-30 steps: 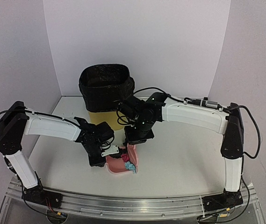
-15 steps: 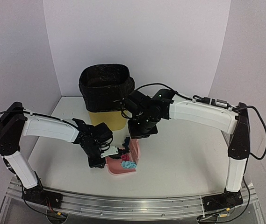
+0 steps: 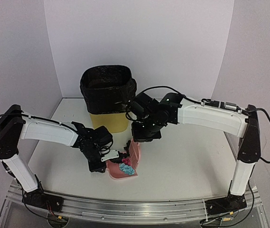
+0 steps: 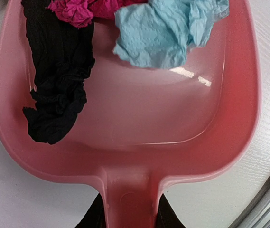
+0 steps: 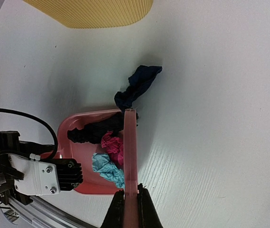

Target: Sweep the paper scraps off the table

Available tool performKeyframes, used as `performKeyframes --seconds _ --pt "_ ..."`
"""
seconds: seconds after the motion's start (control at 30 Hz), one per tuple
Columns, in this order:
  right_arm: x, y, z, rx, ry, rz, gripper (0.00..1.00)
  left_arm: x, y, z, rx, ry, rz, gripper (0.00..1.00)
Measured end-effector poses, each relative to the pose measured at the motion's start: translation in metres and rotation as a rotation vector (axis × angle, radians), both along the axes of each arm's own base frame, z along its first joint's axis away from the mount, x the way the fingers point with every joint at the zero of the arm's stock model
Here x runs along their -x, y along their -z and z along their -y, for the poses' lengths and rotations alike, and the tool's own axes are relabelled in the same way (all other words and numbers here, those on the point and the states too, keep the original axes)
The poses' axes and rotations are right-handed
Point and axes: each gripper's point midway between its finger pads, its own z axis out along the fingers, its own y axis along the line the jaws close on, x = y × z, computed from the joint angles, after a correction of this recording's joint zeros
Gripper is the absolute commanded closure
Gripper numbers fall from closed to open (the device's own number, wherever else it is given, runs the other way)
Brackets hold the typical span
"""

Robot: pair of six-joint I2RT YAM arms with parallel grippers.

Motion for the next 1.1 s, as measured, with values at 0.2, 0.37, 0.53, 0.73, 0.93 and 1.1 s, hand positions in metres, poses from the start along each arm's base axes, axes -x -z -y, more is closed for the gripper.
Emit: performKeyframes --seconds 0.2,0.37,0.53,0.73,0.93,1.1 --pt "-0.011 -0.033 0.025 0.021 0.020 0.143 1.00 0.005 0.001 -0.005 0.002 -0.030 -0.016 1.00" --pt "-0.026 -0.045 0.031 0.088 -0.061 0.252 1.00 0.005 0.002 -0.006 0.011 -0.065 -0.037 1.00" --pt "-0.044 -0.027 0.014 0.258 -0.347 0.342 1.00 0.006 0.002 -0.007 0.022 -0.084 -0.058 1.00" --pt "-0.057 0.009 -0.003 0.428 -0.647 0.405 1.00 0.003 0.002 -0.010 0.026 -0.100 -0.068 1.00" --pt "-0.078 0.026 -0.017 0.500 -0.812 0.491 1.00 0.003 0.003 -0.012 0.020 -0.110 -0.077 1.00" --pt "-0.079 0.030 -0.027 0.487 -0.950 0.531 1.00 0.003 0.003 -0.012 0.020 -0.111 -0.078 1.00"
